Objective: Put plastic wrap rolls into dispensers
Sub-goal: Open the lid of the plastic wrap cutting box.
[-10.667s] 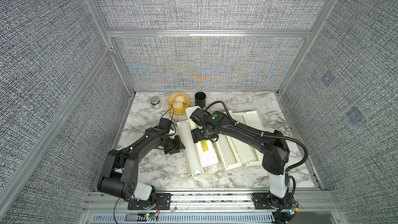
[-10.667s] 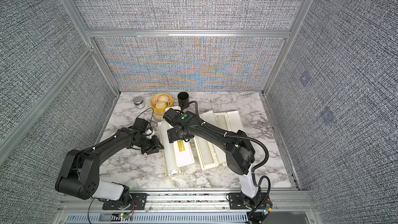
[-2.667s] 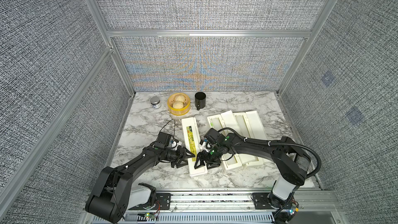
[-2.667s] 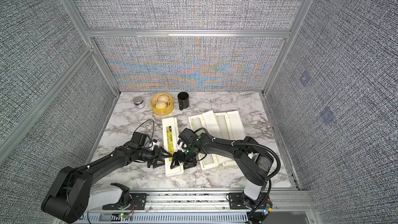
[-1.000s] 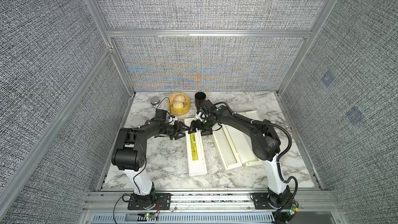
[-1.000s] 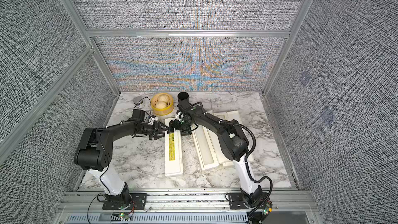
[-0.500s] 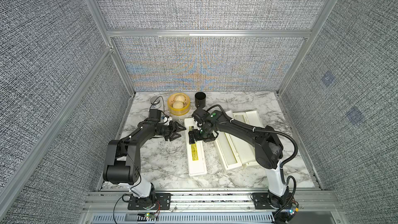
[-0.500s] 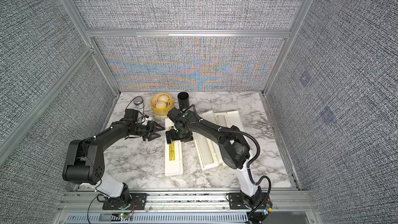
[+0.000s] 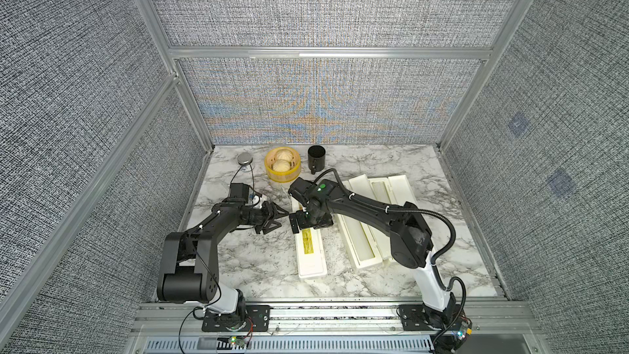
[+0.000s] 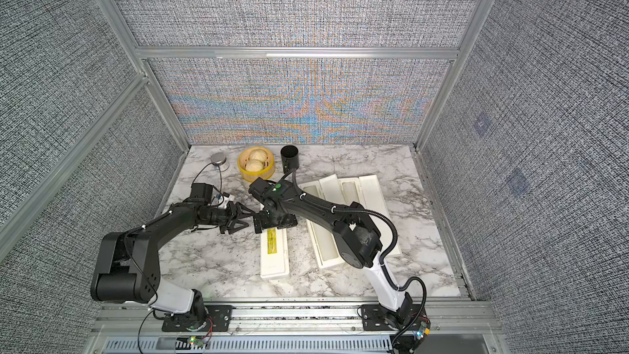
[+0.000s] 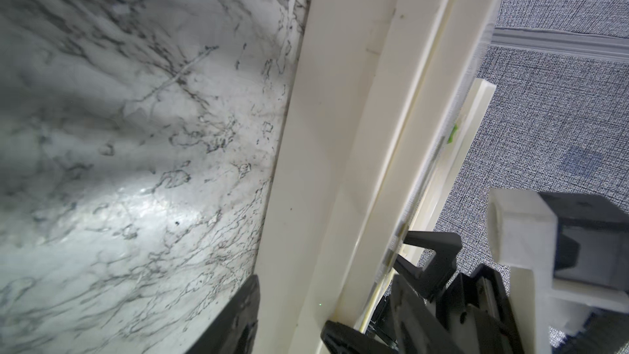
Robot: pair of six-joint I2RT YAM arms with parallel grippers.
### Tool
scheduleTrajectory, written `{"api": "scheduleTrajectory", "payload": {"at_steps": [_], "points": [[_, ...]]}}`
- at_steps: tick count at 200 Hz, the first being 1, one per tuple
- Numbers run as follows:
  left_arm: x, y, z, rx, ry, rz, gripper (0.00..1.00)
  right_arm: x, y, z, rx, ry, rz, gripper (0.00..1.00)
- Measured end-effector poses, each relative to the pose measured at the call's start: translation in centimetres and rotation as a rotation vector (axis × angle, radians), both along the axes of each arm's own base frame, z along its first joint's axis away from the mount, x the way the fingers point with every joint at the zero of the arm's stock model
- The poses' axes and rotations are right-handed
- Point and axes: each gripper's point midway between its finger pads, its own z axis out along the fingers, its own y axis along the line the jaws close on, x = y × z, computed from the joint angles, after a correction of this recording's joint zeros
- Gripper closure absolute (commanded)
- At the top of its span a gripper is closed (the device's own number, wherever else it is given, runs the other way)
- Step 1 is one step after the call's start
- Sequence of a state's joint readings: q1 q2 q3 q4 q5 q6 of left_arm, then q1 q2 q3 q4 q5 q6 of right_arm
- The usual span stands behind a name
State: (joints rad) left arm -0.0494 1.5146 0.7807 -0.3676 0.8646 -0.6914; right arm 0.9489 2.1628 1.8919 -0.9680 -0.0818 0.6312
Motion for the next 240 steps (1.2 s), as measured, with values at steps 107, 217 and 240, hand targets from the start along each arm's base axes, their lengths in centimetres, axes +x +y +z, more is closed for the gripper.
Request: {"api": "scheduleTrajectory", "payload": {"at_steps": [107,217,240], "points": [[-0.6,0.1,-1.5,-0.008,0.039,-0.002,0.38,-1.8,1.1,2.2,0.215,0.068,0.056,0.03],[0.1,-1.4,-0.3,-0.071,0.023,-0.050,0.34,-1.7,1.5,3.3,0.124,0.004,0.115,0.01],[0.1,-1.6,-0.2,-0.072,0.020,-0.057,0.34,-2.0,0.3,2.7,0.092,0.029,0.110,0.03]]}}
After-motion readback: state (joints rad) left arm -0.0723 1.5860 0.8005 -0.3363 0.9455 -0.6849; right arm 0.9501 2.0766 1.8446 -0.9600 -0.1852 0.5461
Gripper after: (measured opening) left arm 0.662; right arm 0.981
